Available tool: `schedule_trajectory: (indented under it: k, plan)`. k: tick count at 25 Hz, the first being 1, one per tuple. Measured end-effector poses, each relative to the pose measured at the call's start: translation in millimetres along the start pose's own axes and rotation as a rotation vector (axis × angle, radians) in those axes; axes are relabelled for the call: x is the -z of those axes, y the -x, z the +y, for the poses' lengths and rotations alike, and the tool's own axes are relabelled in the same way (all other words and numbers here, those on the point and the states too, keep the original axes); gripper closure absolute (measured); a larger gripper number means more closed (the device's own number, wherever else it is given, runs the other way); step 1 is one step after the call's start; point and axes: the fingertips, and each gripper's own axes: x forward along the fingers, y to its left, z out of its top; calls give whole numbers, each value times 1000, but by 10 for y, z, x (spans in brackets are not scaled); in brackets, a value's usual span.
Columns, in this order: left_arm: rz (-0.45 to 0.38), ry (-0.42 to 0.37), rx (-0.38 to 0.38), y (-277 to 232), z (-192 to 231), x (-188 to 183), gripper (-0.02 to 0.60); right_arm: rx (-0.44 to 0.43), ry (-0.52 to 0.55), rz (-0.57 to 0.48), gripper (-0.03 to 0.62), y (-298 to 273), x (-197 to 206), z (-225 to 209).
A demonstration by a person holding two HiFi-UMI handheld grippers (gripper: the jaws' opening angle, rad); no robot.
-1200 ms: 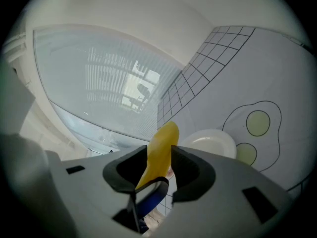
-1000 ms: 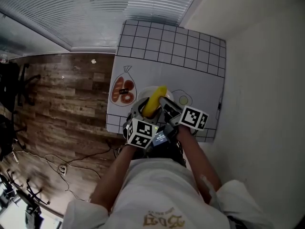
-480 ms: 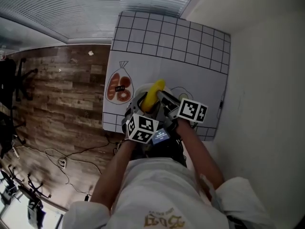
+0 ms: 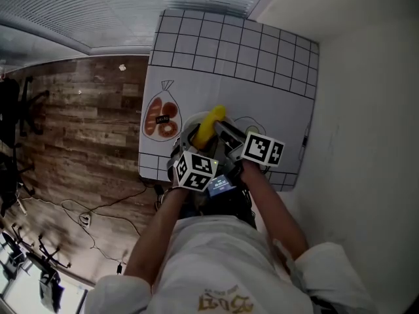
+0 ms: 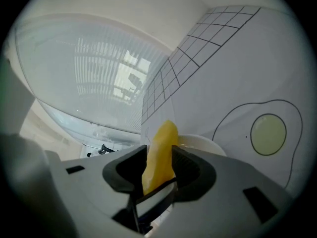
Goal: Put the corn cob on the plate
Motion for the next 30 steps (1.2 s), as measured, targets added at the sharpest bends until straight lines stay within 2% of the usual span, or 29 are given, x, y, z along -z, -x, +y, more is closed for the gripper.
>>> schedule_trajectory:
  k: [3, 9, 14, 21, 30]
  plan:
    - [6, -15, 9, -35, 1, 30, 322, -15, -50, -20, 439, 17, -4, -14]
    - [33, -70, 23, -91, -31, 26, 322, 15, -12, -26, 459, 73, -11, -98]
    - [46, -57, 28, -100, -10, 57, 322, 37, 79, -7, 464, 54, 0, -73]
    - [19, -35, 20, 65, 57, 45, 322, 41, 77, -16, 464, 83, -14, -89]
    - [12, -44, 32, 120, 42, 38, 322, 50, 105, -28, 464, 141, -6, -68]
